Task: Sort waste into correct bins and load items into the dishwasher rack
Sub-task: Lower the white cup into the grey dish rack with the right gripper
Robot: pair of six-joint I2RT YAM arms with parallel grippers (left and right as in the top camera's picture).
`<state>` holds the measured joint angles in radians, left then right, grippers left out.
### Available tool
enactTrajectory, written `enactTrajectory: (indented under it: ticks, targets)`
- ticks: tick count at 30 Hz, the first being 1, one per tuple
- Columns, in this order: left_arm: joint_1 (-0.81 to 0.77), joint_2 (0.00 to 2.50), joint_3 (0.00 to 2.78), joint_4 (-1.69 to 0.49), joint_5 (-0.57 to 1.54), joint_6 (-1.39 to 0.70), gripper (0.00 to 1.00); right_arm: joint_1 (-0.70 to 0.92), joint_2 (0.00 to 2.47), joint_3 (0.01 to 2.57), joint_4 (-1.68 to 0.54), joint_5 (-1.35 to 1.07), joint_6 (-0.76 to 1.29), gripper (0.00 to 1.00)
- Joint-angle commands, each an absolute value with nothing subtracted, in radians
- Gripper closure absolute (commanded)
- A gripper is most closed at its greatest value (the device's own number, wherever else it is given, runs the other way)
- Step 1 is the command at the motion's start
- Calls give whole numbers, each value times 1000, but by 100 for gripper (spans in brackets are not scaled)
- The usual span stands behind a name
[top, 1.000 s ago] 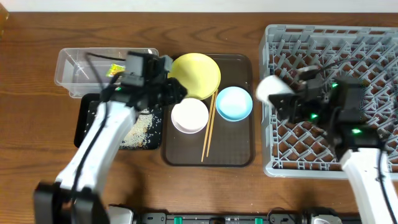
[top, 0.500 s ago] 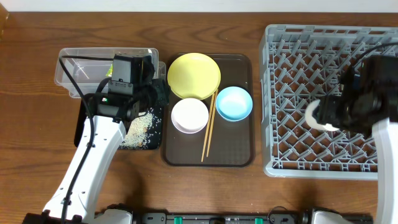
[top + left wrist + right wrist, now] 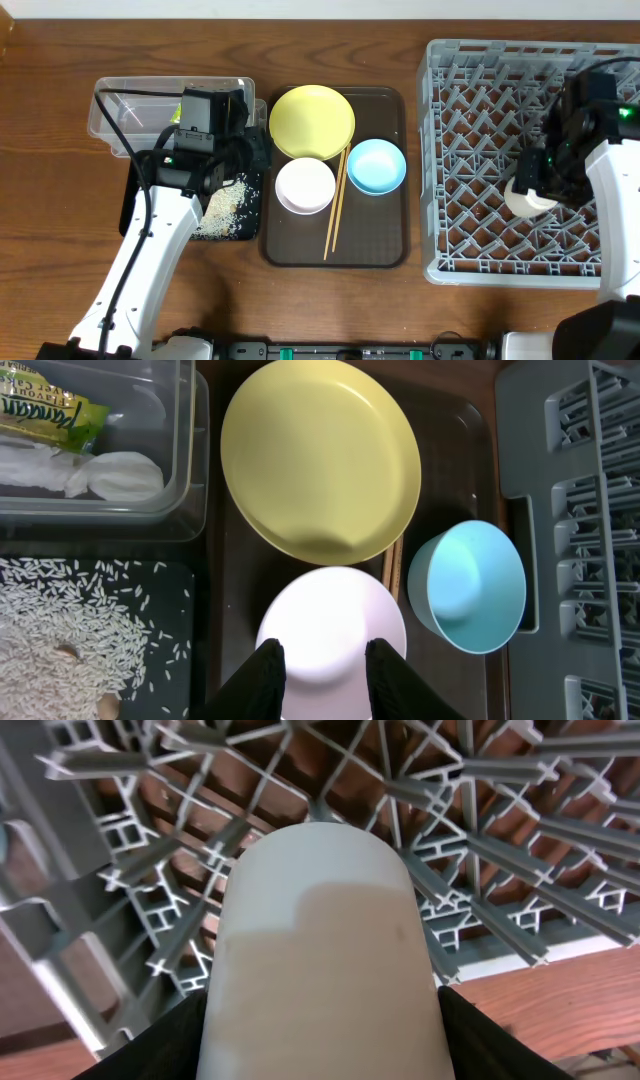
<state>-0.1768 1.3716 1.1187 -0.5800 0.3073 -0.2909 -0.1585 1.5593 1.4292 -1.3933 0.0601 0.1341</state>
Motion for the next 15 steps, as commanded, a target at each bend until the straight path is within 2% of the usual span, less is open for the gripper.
enactTrajectory:
  ticks: [1,15]
  targets:
    - [-173,1373,1126,-583,294,-281,70,-184,1563,1382,-1380,78,153,99]
    - [-173,1373,1126,-590,294,-281,69,-197,1563,1217,-1224,52,153,98]
